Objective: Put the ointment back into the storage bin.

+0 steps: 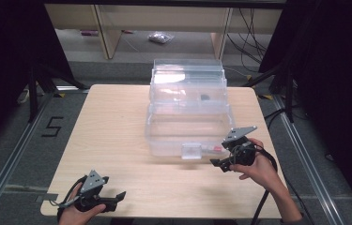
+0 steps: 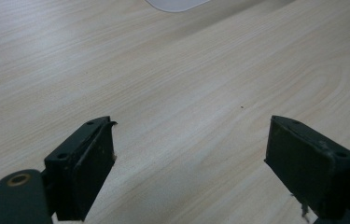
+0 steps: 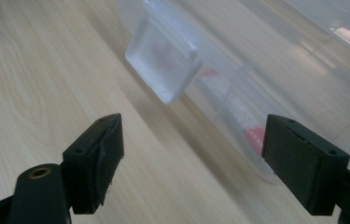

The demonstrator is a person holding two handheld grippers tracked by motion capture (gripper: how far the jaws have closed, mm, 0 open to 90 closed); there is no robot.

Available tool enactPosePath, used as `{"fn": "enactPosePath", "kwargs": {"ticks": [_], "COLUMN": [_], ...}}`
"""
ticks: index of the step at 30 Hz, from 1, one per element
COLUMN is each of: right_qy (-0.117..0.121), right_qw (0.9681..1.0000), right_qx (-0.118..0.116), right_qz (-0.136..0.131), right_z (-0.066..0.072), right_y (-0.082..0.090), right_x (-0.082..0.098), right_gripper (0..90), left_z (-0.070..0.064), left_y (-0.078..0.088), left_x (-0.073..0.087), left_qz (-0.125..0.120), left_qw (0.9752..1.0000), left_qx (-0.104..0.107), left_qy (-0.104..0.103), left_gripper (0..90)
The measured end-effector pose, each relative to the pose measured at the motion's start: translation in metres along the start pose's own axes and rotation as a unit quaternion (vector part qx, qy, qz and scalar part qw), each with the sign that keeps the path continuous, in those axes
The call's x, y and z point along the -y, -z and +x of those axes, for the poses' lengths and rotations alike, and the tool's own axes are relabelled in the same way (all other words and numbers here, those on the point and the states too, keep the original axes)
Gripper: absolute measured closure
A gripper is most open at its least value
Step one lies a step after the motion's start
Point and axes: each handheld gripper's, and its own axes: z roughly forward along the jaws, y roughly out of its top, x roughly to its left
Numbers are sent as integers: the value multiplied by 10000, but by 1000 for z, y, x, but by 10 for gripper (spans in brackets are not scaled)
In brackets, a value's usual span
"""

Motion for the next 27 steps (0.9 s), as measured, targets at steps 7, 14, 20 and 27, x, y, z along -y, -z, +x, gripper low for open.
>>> {"fn": "enactPosePath", "kwargs": {"ticks": [7,14,20,27], "right_qy": [-94,-95,-144,-154], "right_qw": [9999,9999,9997,9996], "right_qx": [-46,-76,-71,-118], "right_qz": [-46,-61,-202,-182], "right_z": [6,11,16,22], "right_y": [-9,-13,-19,-26], "right_x": [11,22,29,37], "right_gripper": [215,213,206,204], "left_z": [0,-1,0,-1], "left_y": [0,0,0,1], "left_x": [0,0,0,0], "left_qz": [-3,-6,-16,-2], "left_qw": [10000,10000,10000,10000], "left_qx": [-1,-7,-9,25], "left_qy": [0,8,6,-11], "left_gripper": [150,150,150,150]}}
